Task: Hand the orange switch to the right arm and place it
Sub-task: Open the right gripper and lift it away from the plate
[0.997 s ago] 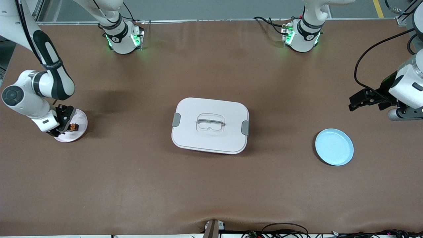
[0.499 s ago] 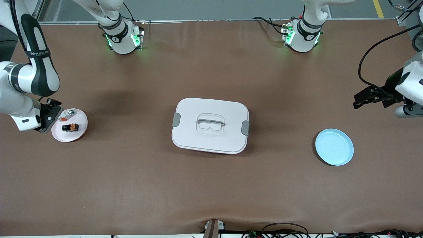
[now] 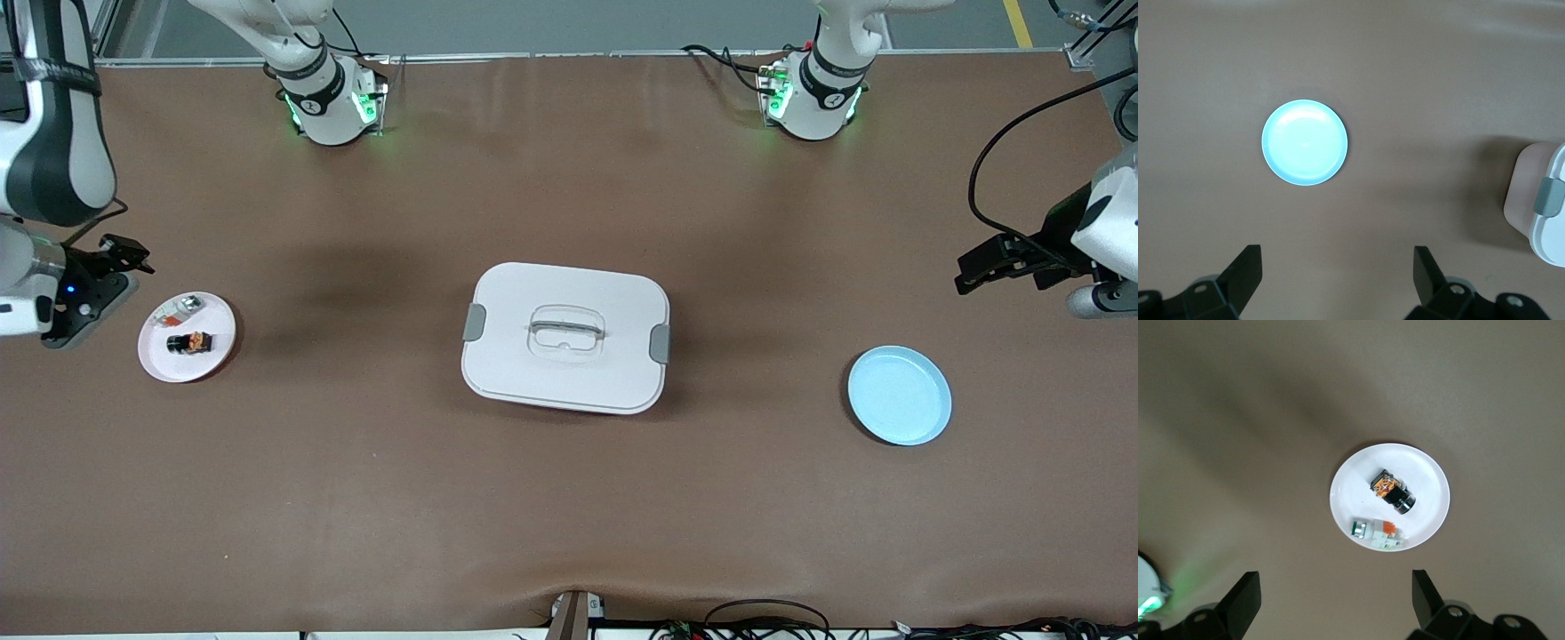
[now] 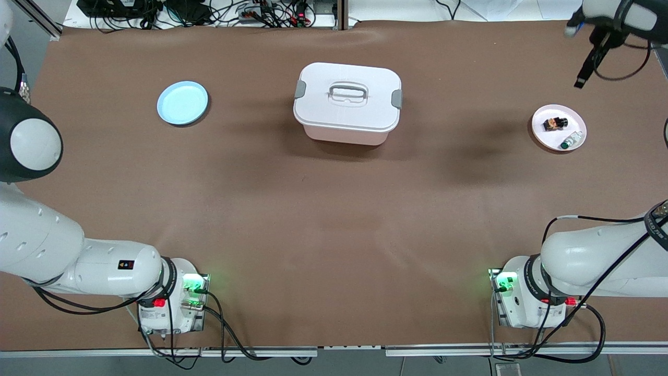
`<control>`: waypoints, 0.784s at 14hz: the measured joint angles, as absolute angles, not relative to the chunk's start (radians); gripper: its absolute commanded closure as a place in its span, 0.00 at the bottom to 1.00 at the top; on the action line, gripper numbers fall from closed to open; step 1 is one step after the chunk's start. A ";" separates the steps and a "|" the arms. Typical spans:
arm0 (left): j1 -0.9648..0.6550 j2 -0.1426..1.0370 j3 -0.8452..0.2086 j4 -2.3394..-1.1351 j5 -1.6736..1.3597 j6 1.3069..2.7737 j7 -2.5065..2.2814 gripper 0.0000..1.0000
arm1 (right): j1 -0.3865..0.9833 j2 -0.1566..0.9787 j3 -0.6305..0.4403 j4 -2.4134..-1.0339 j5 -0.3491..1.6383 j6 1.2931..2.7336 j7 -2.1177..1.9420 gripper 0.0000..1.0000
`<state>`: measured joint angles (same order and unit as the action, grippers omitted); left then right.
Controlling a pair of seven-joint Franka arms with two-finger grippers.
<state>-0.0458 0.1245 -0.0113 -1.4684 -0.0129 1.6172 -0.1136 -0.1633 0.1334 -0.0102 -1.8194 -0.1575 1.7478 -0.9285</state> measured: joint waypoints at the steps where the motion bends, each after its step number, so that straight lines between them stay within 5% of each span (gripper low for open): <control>1: -0.045 0.125 -0.011 -1.468 -0.013 1.617 -0.114 0.00 | -0.144 0.133 -0.010 -1.783 -0.149 1.703 -0.868 0.00; 11: -0.043 0.124 -0.012 -1.468 -0.013 1.618 -0.100 0.00 | 0.027 0.136 -0.006 -1.610 -0.040 1.556 -0.093 0.00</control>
